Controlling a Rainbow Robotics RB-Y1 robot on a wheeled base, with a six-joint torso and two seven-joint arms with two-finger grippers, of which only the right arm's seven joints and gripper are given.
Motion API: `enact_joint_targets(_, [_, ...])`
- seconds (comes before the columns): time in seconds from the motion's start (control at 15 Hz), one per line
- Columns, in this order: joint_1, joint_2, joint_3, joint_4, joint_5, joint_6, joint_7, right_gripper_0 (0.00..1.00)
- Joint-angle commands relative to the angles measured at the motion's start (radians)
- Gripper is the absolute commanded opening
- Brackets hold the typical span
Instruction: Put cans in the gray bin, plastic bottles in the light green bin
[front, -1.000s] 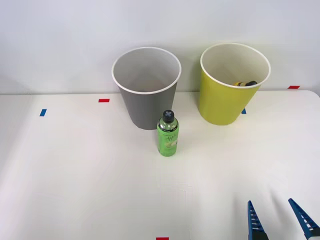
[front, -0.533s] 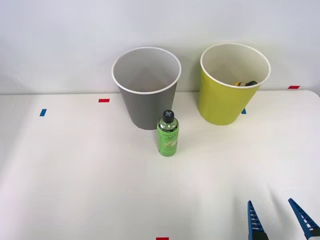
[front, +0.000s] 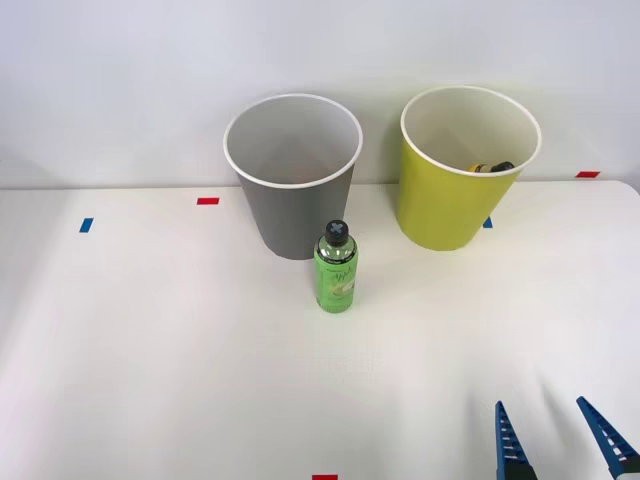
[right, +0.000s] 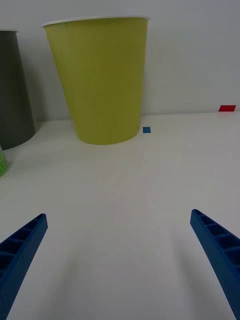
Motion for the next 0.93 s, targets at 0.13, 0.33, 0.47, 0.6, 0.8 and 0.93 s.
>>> enact_joint_targets(0.13, [0.0, 0.0, 0.0, 0.0, 0.0, 0.0, 0.0, 1.0])
enact_joint_targets(0.33, [0.003, 0.005, 0.014, 0.048, -0.003, 0.011, 0.002, 1.0])
enact_joint_targets(0.47, [0.005, -0.009, 0.071, 0.054, -0.143, -0.021, 0.011, 1.0])
enact_joint_targets(0.6, [0.014, -0.048, 0.135, 0.028, -0.202, -0.028, 0.034, 1.0])
enact_joint_targets(0.8, [-0.025, -0.132, 0.189, 0.015, -0.206, -0.051, 0.229, 1.0])
enact_joint_targets(0.93, [-0.066, -0.189, 0.252, 0.015, -0.301, -0.049, 0.353, 1.0])
